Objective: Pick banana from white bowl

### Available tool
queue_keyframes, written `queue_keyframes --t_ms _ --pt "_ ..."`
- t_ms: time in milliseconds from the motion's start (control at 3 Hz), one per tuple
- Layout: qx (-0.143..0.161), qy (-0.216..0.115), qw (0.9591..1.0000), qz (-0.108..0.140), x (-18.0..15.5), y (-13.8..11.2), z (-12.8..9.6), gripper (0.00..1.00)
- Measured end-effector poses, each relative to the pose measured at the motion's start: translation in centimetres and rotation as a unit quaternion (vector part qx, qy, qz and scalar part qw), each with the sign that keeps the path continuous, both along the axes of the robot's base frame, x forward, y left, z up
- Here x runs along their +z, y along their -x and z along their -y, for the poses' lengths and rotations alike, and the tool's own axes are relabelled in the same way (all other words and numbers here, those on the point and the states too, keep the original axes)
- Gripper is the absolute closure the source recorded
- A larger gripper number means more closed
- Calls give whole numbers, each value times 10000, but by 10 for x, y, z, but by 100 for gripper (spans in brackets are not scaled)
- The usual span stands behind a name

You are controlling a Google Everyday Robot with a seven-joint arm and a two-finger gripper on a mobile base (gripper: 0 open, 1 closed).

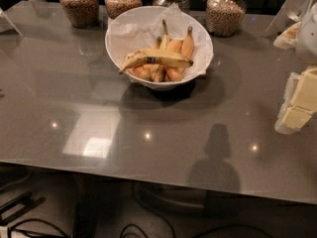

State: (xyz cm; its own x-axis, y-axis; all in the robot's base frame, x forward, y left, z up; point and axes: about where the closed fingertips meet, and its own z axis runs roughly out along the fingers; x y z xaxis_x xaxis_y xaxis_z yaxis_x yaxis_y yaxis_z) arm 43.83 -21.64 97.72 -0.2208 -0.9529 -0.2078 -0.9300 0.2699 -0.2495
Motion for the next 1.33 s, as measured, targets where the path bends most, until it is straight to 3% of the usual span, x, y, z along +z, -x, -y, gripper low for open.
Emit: queue_keyframes --t_ms 667,1000,1333 --pt "46 -145 9998 117 2 -4 -7 0" --pt "194 -555 9976 360 2 -22 -28 0" --pt "389 -1127 9897 798 5 -58 -59 0"
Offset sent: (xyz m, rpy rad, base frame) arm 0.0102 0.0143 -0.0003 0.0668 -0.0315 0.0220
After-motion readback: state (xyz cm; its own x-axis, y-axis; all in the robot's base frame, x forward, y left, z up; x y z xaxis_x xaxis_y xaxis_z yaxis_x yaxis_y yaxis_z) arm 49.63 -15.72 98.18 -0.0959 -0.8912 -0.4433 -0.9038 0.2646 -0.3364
